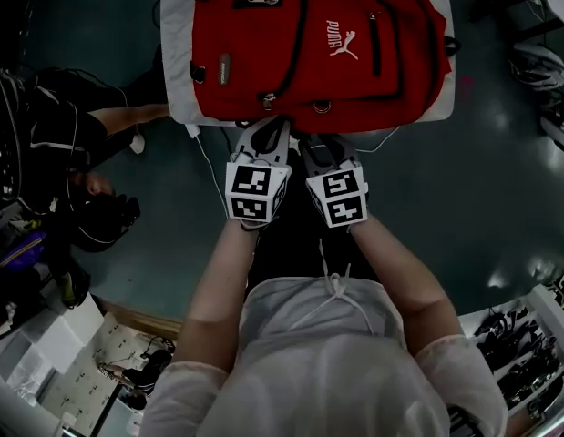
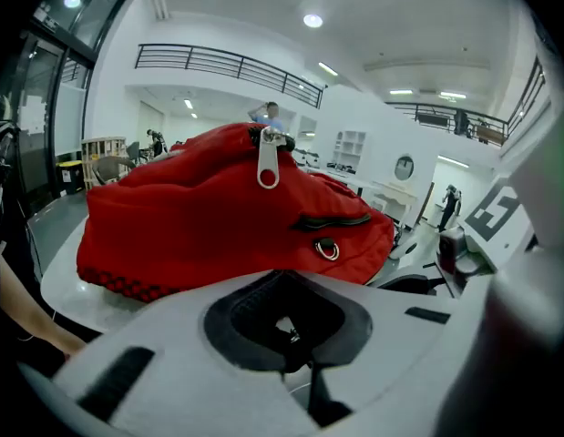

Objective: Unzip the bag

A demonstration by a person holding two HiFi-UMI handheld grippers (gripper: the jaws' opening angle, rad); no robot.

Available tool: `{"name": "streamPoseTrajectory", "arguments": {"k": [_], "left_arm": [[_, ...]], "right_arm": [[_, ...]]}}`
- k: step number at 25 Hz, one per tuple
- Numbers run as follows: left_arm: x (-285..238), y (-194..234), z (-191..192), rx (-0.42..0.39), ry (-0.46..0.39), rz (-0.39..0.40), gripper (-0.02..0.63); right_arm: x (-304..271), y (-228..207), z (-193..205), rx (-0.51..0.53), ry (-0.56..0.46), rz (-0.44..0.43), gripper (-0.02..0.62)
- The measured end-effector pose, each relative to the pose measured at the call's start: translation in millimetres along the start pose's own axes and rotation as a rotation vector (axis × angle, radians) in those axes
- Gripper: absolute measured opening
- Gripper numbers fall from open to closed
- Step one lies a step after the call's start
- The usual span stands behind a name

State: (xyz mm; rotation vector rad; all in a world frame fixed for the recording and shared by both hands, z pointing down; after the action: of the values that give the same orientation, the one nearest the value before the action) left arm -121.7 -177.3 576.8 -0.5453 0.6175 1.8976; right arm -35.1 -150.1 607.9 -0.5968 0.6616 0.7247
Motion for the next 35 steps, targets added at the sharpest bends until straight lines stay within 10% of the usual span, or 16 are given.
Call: {"name": "streamPoseTrajectory", "arguments": {"k": [13, 35], "left_arm": [[-11, 6, 6, 0.130, -0.041, -0.003, 0.020], [-14, 3, 5, 0.019, 0.018, -0.113, 0.020]], "right_arm": [[-33, -12, -3, -0.039, -0.006, 0.050, 0.071], [16, -63, 26, 0.023, 0.142, 0.112, 0.038]]}}
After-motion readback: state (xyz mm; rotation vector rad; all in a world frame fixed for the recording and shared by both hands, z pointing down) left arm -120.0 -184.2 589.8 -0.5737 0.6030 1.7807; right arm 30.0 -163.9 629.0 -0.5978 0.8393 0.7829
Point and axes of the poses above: the fingertips, and each gripper's own axes: x backward along the fingers, y to its left, z out of its underside, the point moved 4 cm from there along x, backward along the fingers, and after that the axes turned 4 degrees about y, right-handed, at the moved point
